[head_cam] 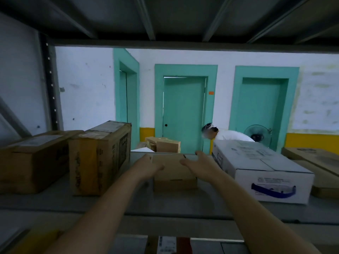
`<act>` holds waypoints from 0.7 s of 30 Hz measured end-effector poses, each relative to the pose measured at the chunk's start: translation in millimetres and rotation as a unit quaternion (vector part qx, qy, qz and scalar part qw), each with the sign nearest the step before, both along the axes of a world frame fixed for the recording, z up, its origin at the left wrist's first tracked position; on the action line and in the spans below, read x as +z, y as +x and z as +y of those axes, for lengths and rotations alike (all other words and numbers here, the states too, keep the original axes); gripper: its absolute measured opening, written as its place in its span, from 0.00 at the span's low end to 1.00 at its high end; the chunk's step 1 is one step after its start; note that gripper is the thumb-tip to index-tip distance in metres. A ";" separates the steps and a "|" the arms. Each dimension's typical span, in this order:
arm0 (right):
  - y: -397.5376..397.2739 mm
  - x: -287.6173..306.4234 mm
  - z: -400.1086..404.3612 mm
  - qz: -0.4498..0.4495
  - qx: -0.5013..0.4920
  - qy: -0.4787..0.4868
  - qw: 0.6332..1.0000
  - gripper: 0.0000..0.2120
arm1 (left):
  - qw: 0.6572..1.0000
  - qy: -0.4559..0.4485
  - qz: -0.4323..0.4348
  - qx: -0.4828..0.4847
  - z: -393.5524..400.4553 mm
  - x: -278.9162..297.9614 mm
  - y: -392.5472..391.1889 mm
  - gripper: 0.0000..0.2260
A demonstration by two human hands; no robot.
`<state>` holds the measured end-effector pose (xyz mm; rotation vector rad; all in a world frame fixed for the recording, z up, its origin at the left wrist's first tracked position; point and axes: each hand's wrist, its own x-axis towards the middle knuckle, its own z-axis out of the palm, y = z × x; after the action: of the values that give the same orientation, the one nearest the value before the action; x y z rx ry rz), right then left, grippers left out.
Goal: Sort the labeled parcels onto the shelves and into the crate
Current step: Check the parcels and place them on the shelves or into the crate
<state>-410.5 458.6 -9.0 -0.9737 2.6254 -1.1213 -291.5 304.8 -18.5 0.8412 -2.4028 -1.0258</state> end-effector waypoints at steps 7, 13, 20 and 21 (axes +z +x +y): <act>-1.9 -12.3 -6.3 -0.022 0.026 0.043 0.998 0.41 | 0.998 0.006 -0.059 -0.026 -9.5 -12.6 -11.9 0.24; -0.8 -10.1 -7.2 -0.020 0.012 0.062 0.998 0.34 | 0.997 -0.010 -0.061 -0.036 -18.4 -18.2 -17.9 0.24; -1.6 -14.2 -8.0 -0.067 0.016 -0.033 0.997 0.15 | 0.998 -0.019 0.010 -0.050 -22.7 -8.0 -14.6 0.20; 0.1 -13.9 -8.0 -0.075 0.015 -0.048 0.996 0.15 | 0.998 -0.023 0.014 -0.053 -23.4 -6.4 -13.4 0.22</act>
<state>-410.5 450.5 -22.9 -0.9061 2.4513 -1.2714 -305.0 281.5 -24.9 0.6857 -2.4594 -1.0093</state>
